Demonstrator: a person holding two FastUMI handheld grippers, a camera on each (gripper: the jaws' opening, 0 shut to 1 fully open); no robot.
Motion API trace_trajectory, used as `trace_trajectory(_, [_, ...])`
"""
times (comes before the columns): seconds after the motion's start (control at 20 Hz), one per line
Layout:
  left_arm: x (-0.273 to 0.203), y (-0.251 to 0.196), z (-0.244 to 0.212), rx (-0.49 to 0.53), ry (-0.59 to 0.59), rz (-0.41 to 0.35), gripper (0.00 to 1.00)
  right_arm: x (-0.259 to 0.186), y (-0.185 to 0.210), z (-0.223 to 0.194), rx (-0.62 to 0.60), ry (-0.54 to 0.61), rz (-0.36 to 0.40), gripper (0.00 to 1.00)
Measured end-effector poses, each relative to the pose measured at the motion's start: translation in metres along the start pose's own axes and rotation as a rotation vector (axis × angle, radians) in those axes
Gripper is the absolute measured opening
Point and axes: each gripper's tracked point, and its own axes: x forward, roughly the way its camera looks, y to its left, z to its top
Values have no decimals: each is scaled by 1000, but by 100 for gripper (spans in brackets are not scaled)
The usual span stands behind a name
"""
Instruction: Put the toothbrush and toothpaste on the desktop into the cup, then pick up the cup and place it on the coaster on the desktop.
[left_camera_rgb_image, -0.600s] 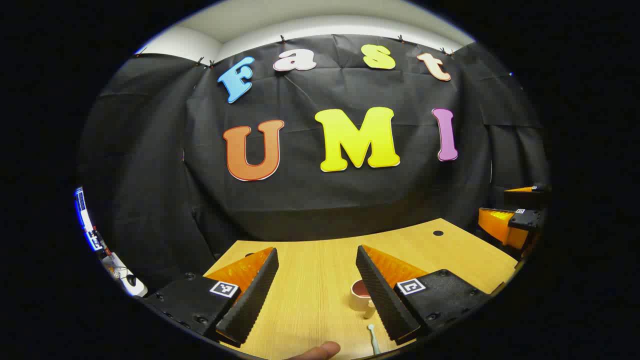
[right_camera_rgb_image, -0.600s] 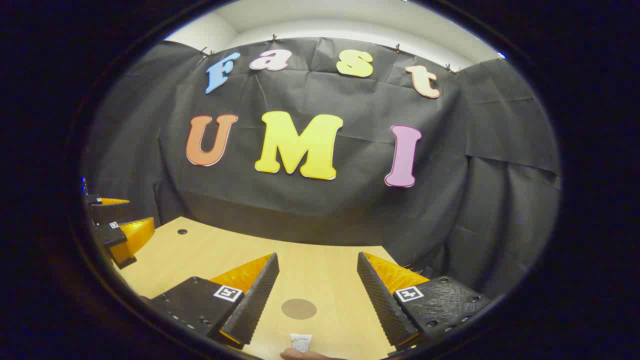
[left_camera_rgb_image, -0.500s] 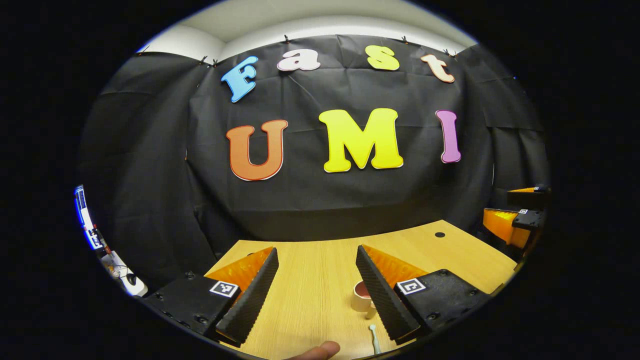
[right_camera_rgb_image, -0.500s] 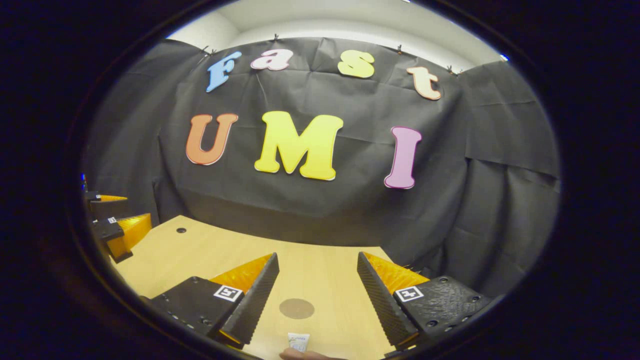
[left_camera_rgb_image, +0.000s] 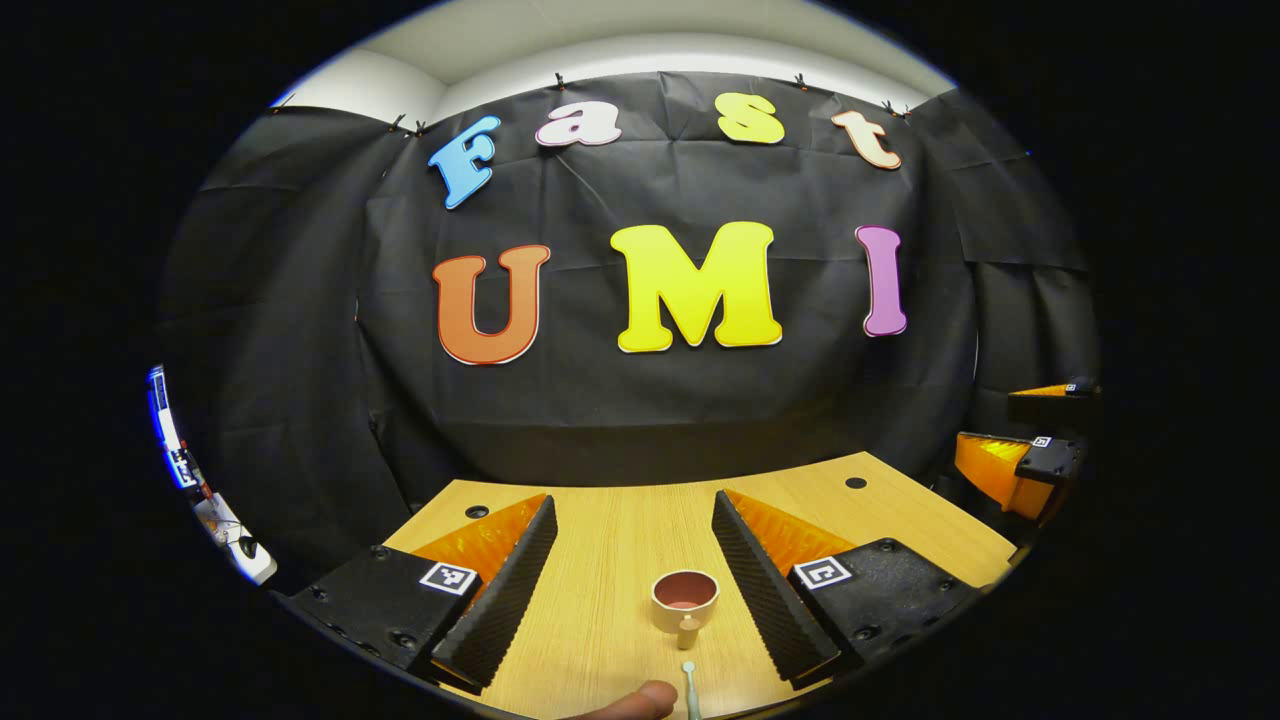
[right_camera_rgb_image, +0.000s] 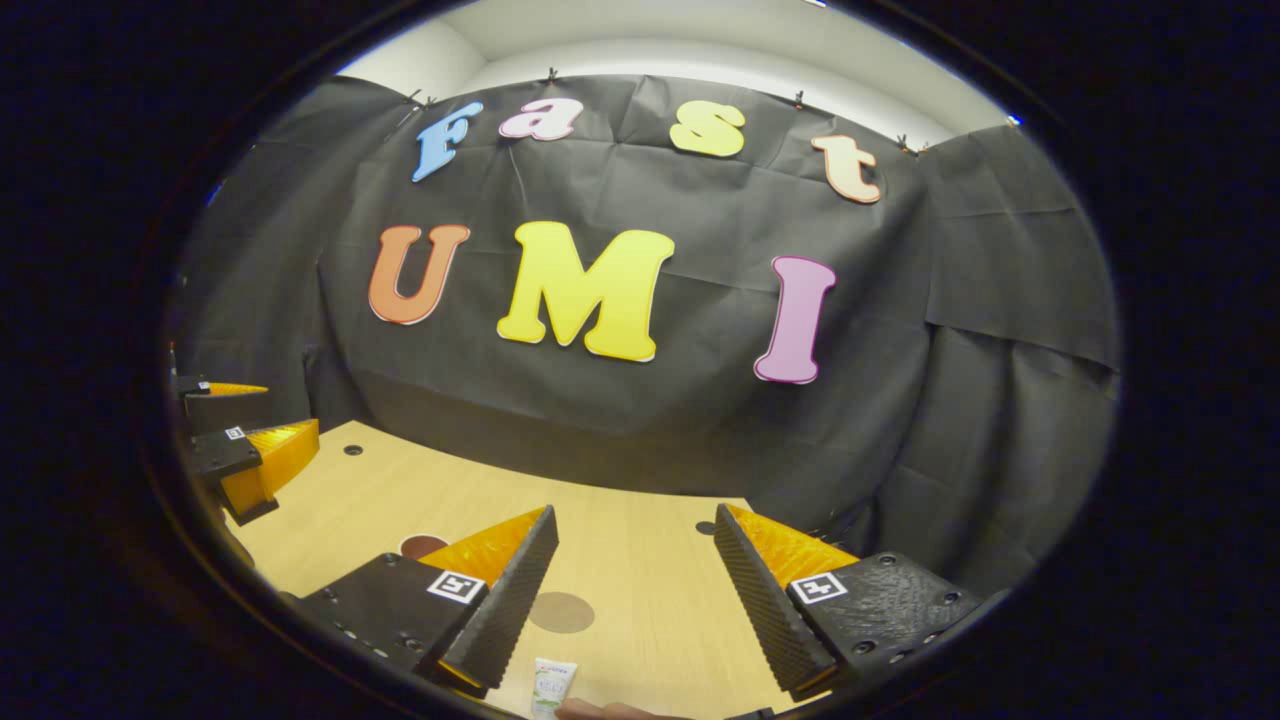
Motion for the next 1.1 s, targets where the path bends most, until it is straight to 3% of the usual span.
trace_trajectory(1.1, [10, -33, -28, 12, 89, -27, 99, 19, 1, -29, -21, 84, 63, 95])
